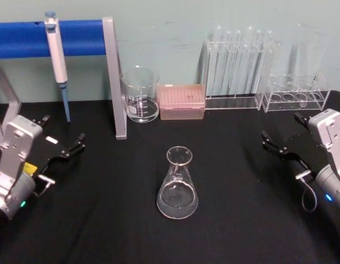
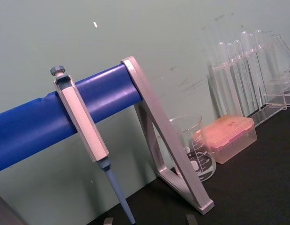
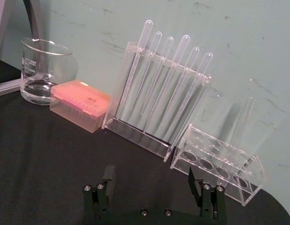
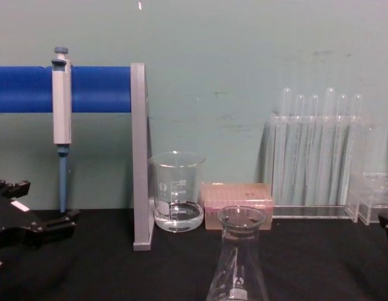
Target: Grasp the erlenmeyer flask with one hand, shake it three times, then place it back.
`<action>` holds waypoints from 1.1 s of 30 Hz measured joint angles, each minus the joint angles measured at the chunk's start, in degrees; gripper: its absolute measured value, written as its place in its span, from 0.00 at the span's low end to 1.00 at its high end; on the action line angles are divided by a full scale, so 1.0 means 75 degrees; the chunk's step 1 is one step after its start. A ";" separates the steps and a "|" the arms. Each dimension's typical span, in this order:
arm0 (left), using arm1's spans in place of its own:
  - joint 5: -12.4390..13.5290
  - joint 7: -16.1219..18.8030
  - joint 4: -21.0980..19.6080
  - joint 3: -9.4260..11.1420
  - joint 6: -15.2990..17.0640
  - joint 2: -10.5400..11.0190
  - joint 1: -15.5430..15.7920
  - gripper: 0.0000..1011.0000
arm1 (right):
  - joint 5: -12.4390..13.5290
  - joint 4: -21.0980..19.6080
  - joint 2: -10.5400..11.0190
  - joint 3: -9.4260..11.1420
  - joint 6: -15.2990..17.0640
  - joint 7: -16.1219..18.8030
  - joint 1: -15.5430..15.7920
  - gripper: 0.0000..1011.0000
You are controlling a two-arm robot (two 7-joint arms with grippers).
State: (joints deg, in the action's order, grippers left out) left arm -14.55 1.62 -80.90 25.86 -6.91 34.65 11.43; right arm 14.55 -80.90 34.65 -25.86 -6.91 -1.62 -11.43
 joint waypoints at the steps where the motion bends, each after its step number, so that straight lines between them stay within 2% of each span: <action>1: 0.0000 0.0001 0.0000 0.0000 0.0000 0.0000 0.0000 0.99 | 0.0000 0.0000 0.0000 0.0000 0.0000 0.0000 0.0000 0.99; 27: 0.0000 0.0000 0.0000 0.0000 0.0000 0.0000 0.0000 0.99 | 0.0000 0.0001 -0.0001 0.0001 0.0000 0.0001 0.0001 0.99; 33: 0.0000 0.0000 0.0000 0.0000 0.0000 0.0000 0.0000 0.99 | 0.0064 -0.0032 0.0015 0.0137 -0.0076 0.0286 0.0075 0.99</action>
State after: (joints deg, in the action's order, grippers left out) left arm -14.55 1.62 -80.90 25.86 -6.91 34.65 11.43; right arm 15.03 -81.14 34.76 -24.84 -7.48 0.52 -10.87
